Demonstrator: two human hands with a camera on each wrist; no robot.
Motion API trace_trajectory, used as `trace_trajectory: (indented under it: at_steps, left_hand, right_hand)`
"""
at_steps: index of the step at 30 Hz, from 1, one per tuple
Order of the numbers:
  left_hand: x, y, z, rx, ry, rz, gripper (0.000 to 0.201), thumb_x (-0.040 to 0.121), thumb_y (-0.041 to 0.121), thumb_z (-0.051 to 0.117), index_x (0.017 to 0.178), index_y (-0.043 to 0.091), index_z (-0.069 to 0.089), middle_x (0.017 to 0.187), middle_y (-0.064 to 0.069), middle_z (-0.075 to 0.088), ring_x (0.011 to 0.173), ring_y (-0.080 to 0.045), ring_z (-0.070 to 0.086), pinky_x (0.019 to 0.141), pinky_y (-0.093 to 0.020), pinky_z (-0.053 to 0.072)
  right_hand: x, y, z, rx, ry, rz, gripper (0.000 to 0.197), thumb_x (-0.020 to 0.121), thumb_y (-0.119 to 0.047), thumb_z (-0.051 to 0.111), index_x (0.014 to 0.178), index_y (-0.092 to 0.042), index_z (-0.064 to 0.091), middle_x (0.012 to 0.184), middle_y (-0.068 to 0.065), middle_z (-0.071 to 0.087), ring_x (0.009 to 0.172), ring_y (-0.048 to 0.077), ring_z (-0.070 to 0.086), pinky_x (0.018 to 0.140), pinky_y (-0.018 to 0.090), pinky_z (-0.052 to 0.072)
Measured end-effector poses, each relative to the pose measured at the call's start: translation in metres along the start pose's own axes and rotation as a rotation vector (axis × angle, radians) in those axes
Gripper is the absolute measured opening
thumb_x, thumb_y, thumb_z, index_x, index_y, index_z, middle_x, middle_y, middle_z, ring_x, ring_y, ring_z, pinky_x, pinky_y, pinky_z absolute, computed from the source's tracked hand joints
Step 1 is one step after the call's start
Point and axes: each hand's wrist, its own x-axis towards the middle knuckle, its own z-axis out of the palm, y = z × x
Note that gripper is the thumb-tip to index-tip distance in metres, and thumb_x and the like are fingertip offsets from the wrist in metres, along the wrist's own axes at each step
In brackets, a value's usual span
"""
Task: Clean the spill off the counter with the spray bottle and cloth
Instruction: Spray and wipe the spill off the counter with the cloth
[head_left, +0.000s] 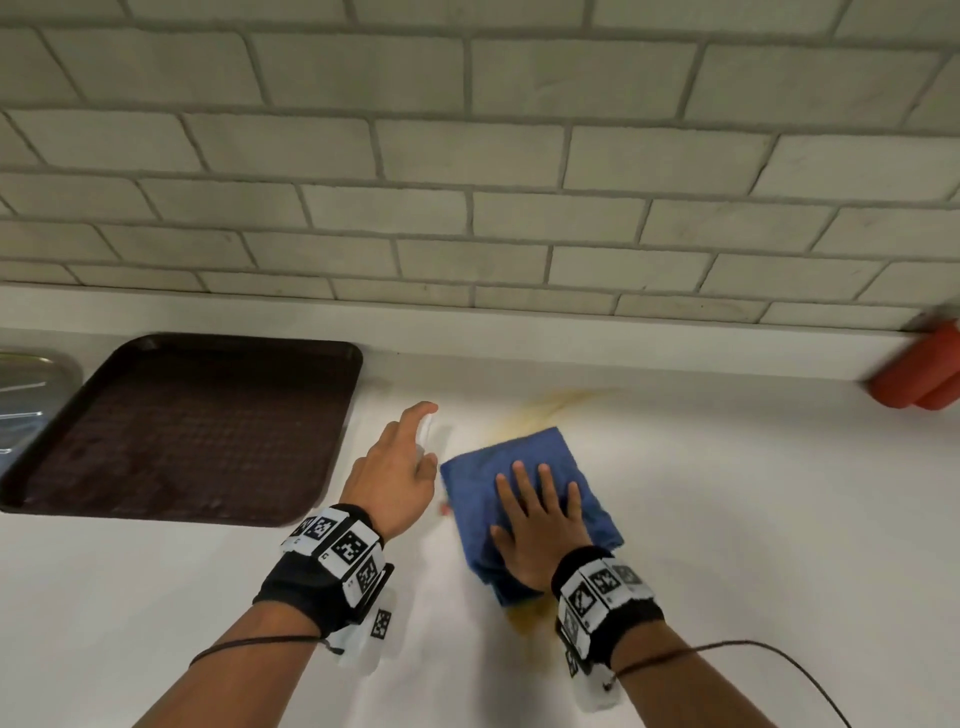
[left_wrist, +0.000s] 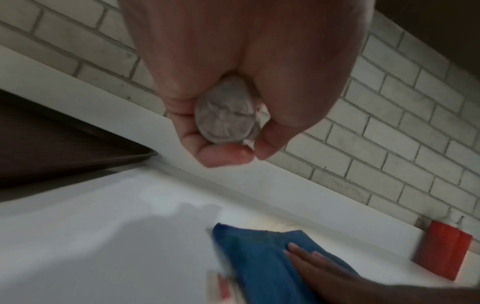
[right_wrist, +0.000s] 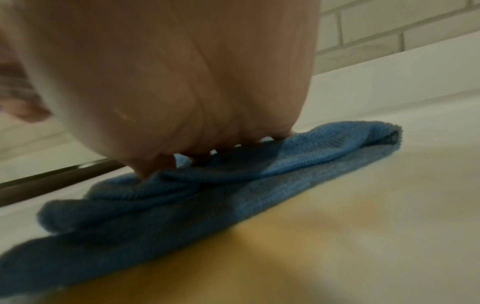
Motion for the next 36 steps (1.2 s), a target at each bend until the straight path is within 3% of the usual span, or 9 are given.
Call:
trace_trajectory:
  at_steps: [3, 6, 8, 13, 19, 25, 29, 32, 36]
  left_hand:
    - [-0.003, -0.001, -0.007, -0.007, -0.024, 0.015, 0.065, 0.091, 0.021, 0.053, 0.140, 0.049, 0.022, 0.133, -0.005, 0.052, 0.102, -0.030, 0.062, 0.091, -0.051, 0.051]
    - [-0.002, -0.002, -0.010, -0.009, -0.048, 0.028, 0.068, 0.090, 0.015, 0.050, 0.141, 0.049, 0.022, 0.131, -0.005, 0.053, 0.100, -0.030, 0.063, 0.089, -0.049, 0.052]
    - [-0.001, -0.001, -0.011, -0.012, -0.052, 0.041, 0.068, 0.090, 0.014, 0.049, 0.141, 0.050, 0.022, 0.131, -0.005, 0.052, 0.099, -0.030, 0.063, 0.088, -0.048, 0.052]
    - [0.002, 0.000, -0.011, -0.031, -0.032, 0.065, 0.064, 0.093, 0.016, 0.048, 0.142, 0.049, 0.023, 0.135, -0.002, 0.048, 0.101, -0.030, 0.061, 0.089, -0.045, 0.051]
    - [0.016, 0.011, -0.009, -0.003, 0.039, 0.044, 0.058, 0.095, 0.021, 0.049, 0.145, 0.042, 0.026, 0.136, -0.009, 0.052, 0.112, -0.035, 0.059, 0.098, -0.050, 0.046]
    - [0.018, 0.032, -0.003, 0.054, 0.128, 0.027, 0.039, 0.097, 0.030, 0.047, 0.135, 0.036, 0.037, 0.103, -0.007, 0.067, 0.090, -0.033, 0.063, 0.087, -0.049, 0.051]
    - [0.015, 0.038, 0.007, 0.096, 0.110, 0.038, 0.029, 0.097, 0.028, 0.048, 0.125, 0.032, 0.041, 0.072, 0.009, 0.059, 0.074, -0.029, 0.061, 0.079, -0.044, 0.052]
    - [0.014, 0.048, 0.015, 0.098, 0.083, 0.051, 0.033, 0.098, 0.028, 0.048, 0.130, 0.032, 0.043, 0.071, 0.016, 0.052, 0.074, -0.024, 0.056, 0.076, -0.035, 0.043]
    - [0.015, 0.063, 0.022, 0.132, 0.116, 0.058, 0.030, 0.097, 0.026, 0.048, 0.127, 0.031, 0.043, 0.071, 0.012, 0.056, 0.072, -0.025, 0.058, 0.077, -0.038, 0.049]
  right_hand:
    - [-0.010, -0.016, 0.012, -0.039, -0.006, -0.020, 0.090, 0.069, -0.059, -0.015, 0.151, -0.024, -0.015, 0.160, 0.004, -0.024, 0.145, 0.036, -0.022, 0.113, 0.061, -0.012]
    - [-0.001, -0.019, 0.004, -0.021, -0.004, 0.017, 0.072, 0.090, -0.058, 0.003, 0.152, -0.025, -0.015, 0.160, 0.003, -0.025, 0.145, 0.034, -0.022, 0.114, 0.061, -0.010]
    - [0.012, -0.019, -0.003, -0.012, -0.003, 0.029, 0.069, 0.097, -0.054, 0.015, 0.152, -0.026, -0.014, 0.160, 0.001, -0.025, 0.146, 0.033, -0.022, 0.115, 0.061, -0.010]
    - [0.050, -0.017, -0.025, -0.004, -0.045, 0.060, 0.068, 0.097, -0.056, 0.014, 0.152, -0.028, -0.015, 0.159, -0.003, -0.027, 0.146, 0.030, -0.023, 0.115, 0.059, -0.011]
    - [0.068, 0.015, -0.044, 0.091, -0.017, 0.100, 0.069, 0.096, -0.061, 0.016, 0.152, -0.032, -0.011, 0.160, -0.008, -0.022, 0.147, 0.026, -0.020, 0.117, 0.055, -0.010]
    - [0.043, 0.105, -0.038, 0.194, 0.059, 0.251, 0.069, 0.095, -0.064, 0.017, 0.152, -0.035, -0.008, 0.161, -0.008, -0.017, 0.148, 0.025, -0.015, 0.118, 0.054, -0.005]
    - [-0.022, 0.151, -0.012, 0.184, 0.084, 0.307, 0.068, 0.096, -0.061, 0.014, 0.152, -0.033, -0.011, 0.161, -0.006, -0.019, 0.148, 0.024, -0.016, 0.119, 0.051, -0.004]
    - [-0.055, 0.171, 0.002, 0.154, 0.097, 0.329, 0.069, 0.096, -0.060, 0.013, 0.151, -0.031, -0.016, 0.161, -0.004, -0.020, 0.148, 0.025, -0.015, 0.119, 0.051, -0.002]
    - [-0.034, 0.175, -0.008, 0.171, 0.063, 0.335, 0.068, 0.097, -0.059, 0.014, 0.152, -0.030, -0.012, 0.161, -0.002, -0.019, 0.148, 0.030, -0.015, 0.117, 0.057, -0.003]
